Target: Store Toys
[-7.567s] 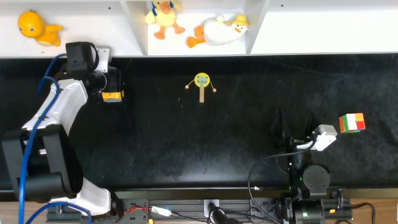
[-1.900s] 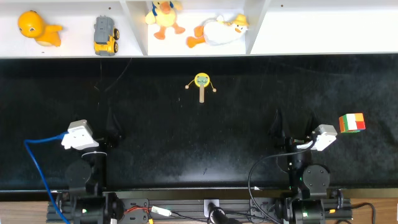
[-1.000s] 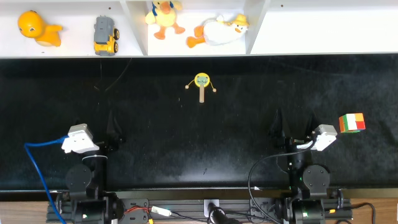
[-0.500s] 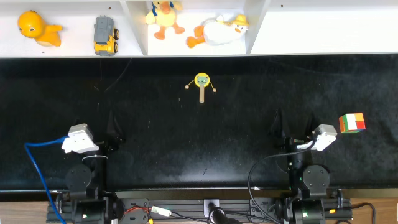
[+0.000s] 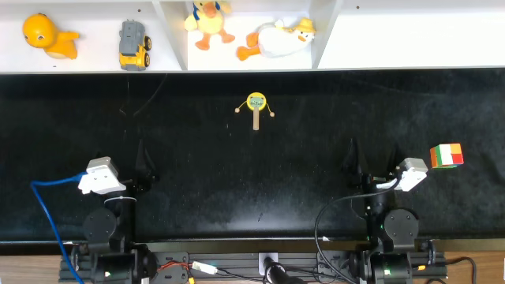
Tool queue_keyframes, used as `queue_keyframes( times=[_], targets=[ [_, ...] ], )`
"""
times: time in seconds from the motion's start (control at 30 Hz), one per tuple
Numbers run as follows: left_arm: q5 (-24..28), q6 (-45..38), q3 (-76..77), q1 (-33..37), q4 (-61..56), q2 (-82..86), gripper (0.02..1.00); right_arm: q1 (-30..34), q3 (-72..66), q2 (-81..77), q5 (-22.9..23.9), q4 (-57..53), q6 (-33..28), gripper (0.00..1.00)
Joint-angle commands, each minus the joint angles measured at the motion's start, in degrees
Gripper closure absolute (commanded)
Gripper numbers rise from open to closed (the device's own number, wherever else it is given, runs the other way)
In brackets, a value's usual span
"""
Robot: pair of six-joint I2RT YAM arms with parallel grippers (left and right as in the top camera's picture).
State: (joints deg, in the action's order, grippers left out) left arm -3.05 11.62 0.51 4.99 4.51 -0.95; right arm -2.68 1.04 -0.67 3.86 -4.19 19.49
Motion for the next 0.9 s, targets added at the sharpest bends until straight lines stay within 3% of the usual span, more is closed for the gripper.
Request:
queue_keyframes(
  times=[0.03,0.27,0.47,0.77,0.9],
  targets=[
    [0.59,-0.85,-0.04,0.39,0.20,0.68,0.020,-0.35,-0.79,0.46,-0.59,2.75,0.33,0.005],
    [0.59,-0.85,-0.04,0.39,0.20,0.68,0.020,-0.35,-0.76,0.46,-10.03,4.50,2.93,0.005],
    [0.59,-0.85,-0.04,0.39,0.22,0.68,0.020,-0.31,3.39,-1.46,-12.52,1.09,1.29,0.003],
    [0.59,-0.85,-0.04,0.39,0.20,0.68,0.020,-0.31,29.68,-26.93,-21.07,-12.72,-4.57,0.005],
    [0.59,-0.85,-0.04,0.39,0.20,0.68,0.020,-0.39,45.42,-40.94,-23.08,-23.67,-10.75,0.003]
  ],
)
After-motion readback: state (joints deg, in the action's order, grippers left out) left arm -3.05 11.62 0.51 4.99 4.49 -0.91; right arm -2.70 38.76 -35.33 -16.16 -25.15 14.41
